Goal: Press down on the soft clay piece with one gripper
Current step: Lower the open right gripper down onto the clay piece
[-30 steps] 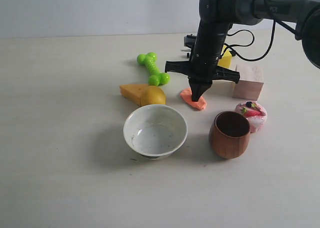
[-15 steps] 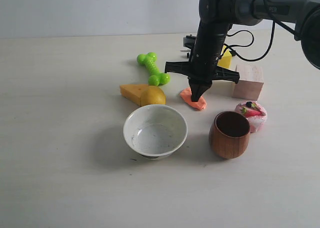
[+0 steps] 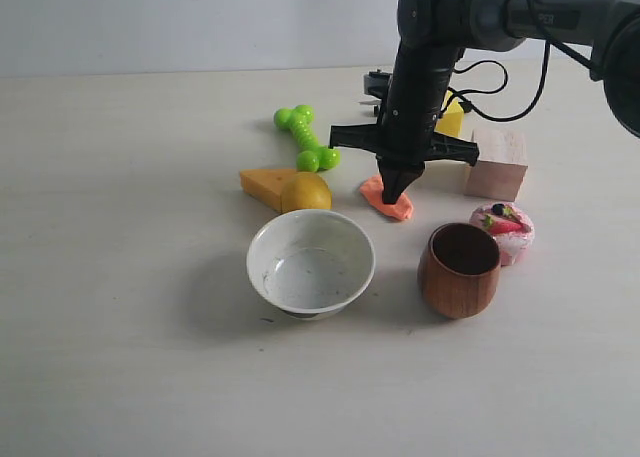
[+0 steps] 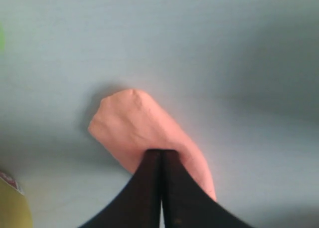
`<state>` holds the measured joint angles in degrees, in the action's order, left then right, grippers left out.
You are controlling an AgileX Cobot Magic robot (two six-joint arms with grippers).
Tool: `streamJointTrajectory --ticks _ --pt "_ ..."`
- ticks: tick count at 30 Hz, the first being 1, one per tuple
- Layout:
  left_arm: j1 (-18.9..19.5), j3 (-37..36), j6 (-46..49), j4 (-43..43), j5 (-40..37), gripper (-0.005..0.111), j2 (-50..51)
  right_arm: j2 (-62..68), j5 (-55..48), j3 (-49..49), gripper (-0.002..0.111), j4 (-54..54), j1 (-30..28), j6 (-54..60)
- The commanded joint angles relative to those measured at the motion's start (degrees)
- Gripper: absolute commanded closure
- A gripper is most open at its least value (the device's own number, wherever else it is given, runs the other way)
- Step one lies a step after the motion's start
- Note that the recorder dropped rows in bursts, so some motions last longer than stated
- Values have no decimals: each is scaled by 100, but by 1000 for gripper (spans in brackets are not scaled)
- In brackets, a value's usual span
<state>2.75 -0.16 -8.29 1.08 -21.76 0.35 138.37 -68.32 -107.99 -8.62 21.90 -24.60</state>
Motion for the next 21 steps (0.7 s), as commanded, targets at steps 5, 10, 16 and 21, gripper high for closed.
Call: streamJointTrajectory --ticks 5,10,16,21 --pt "-1 16 -34 0 86 107 -35 101 119 184 108 -48 77 255" --pt "-1 16 -34 0 86 107 -35 -8 147 182 108 -48 77 292" --pt "-1 16 -34 0 86 107 -35 -159 229 105 108 -73 77 305" --pt "-1 16 -34 0 86 107 -35 -159 161 -134 108 -180 77 386"
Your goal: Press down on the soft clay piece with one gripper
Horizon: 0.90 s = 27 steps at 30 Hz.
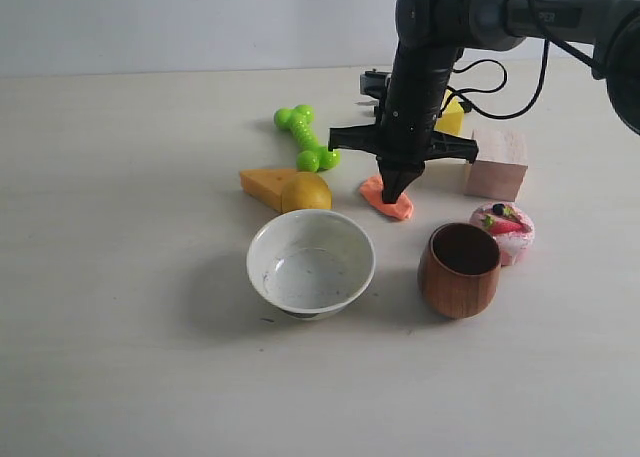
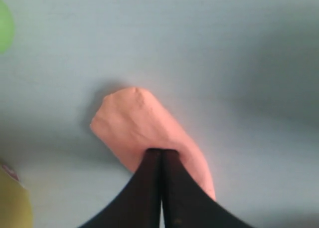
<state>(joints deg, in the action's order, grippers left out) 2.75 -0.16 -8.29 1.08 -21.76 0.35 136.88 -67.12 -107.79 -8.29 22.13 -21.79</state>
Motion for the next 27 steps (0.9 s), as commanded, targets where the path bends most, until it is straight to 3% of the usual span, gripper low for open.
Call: streamJointTrajectory --ticks 1,10,18,27 --pt "-1 16 -34 0 86 107 -35 -10 26 -199 108 -228 54 105" --pt "-1 16 -34 0 86 107 -35 -10 -98 -243 107 33 54 77" --pt "-1 16 -34 0 86 107 -35 -10 -179 -243 85 106 54 59" --pt "-1 16 -34 0 86 107 -35 -172 -181 -243 85 112 54 59"
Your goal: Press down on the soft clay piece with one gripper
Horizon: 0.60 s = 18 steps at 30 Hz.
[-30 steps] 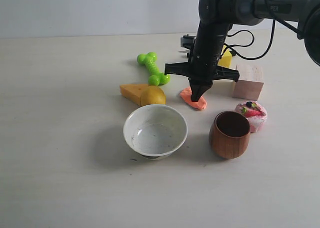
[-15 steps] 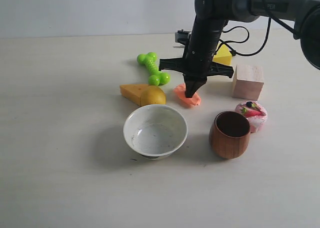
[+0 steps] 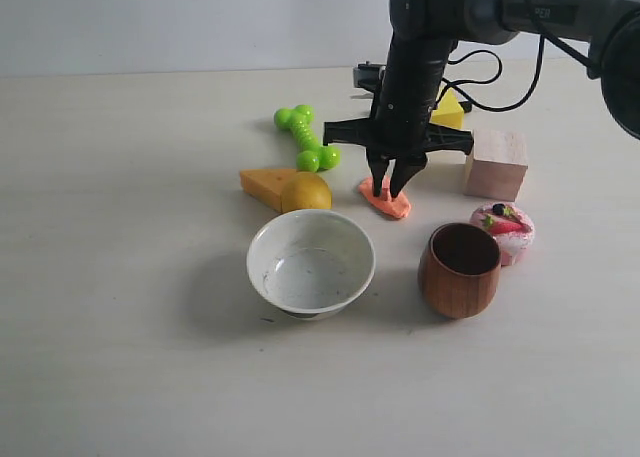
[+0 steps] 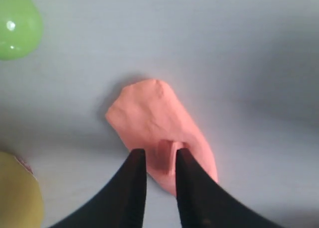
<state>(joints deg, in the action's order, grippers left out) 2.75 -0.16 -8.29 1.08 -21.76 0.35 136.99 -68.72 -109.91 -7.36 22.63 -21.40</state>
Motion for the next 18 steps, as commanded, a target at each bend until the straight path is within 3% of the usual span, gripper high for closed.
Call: streamJointTrajectory --ticks 1,6,12,18 --pt "-1 16 -34 0 86 107 -35 -231 -21 -31 87 34 4 19" --pt "-1 16 -34 0 86 107 -35 -534 -60 -31 108 241 4 228" --pt "-1 16 -34 0 86 107 -35 -968 47 251 108 242 4 525" --pt "-1 16 -34 0 86 107 -35 -2077 1759 1920 108 -144 4 542"
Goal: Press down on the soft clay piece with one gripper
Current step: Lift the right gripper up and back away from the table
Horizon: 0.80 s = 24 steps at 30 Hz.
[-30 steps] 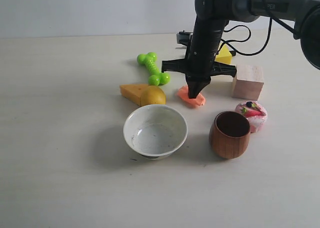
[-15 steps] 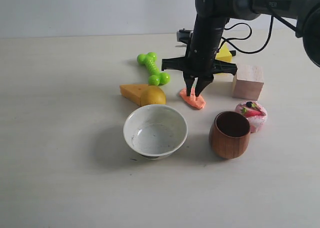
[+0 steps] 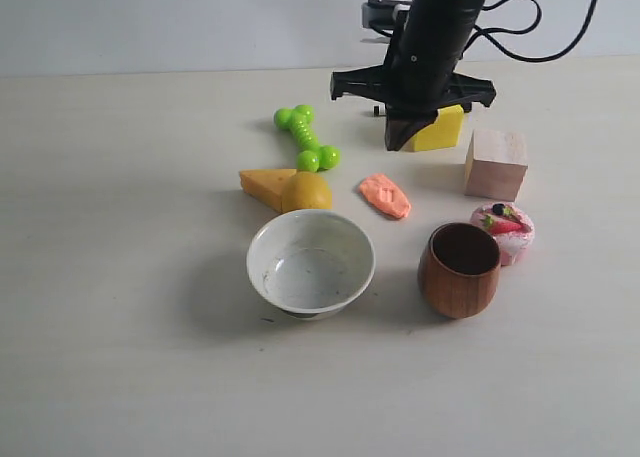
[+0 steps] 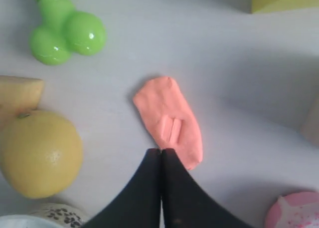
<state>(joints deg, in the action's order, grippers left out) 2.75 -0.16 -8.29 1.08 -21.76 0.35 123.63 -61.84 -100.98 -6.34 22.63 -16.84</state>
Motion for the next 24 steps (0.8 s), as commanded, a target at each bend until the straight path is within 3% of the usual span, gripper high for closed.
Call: streamJointTrajectory --ticks 1,4,6,12,18,24 --pt "-1 16 -34 0 86 107 -35 -981 1334 1401 108 -269 32 99" --pt "-1 16 -34 0 86 107 -35 -1644 2136 2309 108 -241 72 165" --pt "-1 16 -34 0 86 107 -35 -2056 1991 2643 108 -312 72 163" --pt "-1 16 -34 0 86 107 -35 -2727 1806 2685 108 -300 72 134" --pt "-1 16 -34 0 86 107 -35 -3096 1834 2685 108 727 72 70" --pt "-1 16 -34 0 86 107 -35 -3336 1298 2685 108 2070 61 -1073"
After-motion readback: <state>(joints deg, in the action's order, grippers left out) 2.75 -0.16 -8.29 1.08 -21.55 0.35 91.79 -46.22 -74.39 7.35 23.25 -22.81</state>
